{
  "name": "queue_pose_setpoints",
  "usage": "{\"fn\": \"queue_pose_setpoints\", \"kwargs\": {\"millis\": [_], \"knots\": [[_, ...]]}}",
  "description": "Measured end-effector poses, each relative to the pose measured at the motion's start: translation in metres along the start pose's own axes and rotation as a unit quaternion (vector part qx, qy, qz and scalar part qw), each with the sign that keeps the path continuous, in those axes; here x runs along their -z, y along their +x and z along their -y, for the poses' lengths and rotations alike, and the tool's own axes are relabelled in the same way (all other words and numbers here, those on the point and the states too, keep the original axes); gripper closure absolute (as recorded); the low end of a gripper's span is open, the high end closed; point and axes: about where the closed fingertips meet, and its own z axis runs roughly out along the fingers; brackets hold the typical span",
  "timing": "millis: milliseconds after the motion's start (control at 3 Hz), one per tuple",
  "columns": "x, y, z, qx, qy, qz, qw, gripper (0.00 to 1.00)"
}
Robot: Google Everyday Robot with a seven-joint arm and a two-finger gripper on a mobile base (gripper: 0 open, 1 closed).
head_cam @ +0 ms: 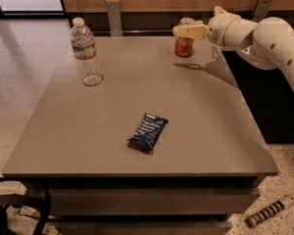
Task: Move coke can near rxbar blueberry
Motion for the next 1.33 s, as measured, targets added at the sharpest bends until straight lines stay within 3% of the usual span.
{"fn": "queue_pose_setpoints", "kwargs": {"millis": [667, 1333], "knots": [[-0.016, 0.047, 0.009, -0.063, 0.000, -0.052, 0.9967, 0.00], [-0.045, 0.071, 0.005, -0.080, -0.016, -0.056, 0.9951, 0.00]]}}
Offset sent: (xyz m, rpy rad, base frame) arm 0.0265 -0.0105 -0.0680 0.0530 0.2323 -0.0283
